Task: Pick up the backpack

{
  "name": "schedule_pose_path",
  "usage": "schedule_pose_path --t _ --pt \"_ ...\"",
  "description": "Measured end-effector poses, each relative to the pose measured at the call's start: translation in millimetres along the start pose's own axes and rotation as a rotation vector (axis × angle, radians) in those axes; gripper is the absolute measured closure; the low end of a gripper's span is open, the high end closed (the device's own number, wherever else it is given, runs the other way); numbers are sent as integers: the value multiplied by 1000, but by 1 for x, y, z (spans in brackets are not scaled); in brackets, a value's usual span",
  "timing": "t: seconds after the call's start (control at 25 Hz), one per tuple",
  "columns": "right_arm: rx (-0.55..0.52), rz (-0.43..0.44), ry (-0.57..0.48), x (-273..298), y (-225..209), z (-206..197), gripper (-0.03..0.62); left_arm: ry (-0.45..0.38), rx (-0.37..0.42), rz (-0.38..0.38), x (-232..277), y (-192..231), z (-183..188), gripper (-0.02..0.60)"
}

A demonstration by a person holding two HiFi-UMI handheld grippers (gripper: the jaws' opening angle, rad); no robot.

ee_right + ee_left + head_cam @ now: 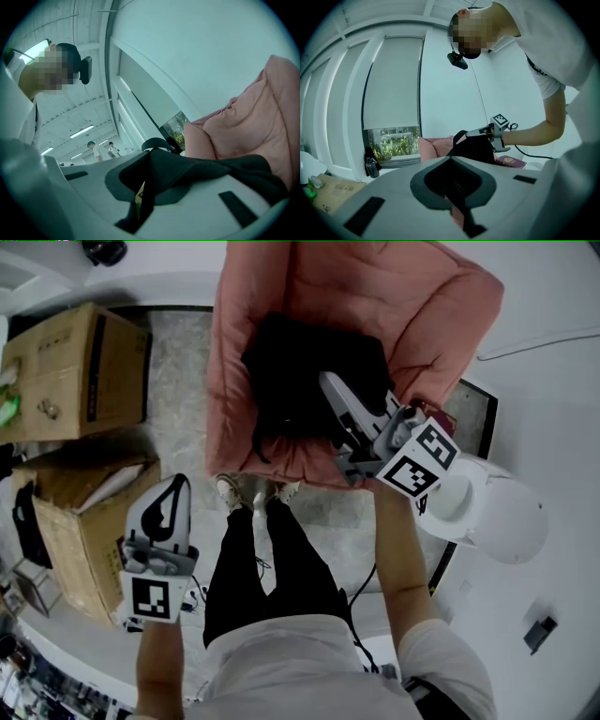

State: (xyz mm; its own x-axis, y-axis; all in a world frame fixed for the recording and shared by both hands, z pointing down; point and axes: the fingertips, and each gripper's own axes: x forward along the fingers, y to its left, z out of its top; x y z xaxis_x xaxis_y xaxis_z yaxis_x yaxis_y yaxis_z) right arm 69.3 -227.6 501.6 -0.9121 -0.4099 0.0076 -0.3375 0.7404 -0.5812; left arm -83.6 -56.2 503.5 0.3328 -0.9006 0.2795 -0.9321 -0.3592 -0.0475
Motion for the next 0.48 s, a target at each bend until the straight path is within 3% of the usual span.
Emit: schedule_pose_path --t 0.48 --pt "25 -76 -21 -1 23 13 565 -8 8 13 -9 22 1 565"
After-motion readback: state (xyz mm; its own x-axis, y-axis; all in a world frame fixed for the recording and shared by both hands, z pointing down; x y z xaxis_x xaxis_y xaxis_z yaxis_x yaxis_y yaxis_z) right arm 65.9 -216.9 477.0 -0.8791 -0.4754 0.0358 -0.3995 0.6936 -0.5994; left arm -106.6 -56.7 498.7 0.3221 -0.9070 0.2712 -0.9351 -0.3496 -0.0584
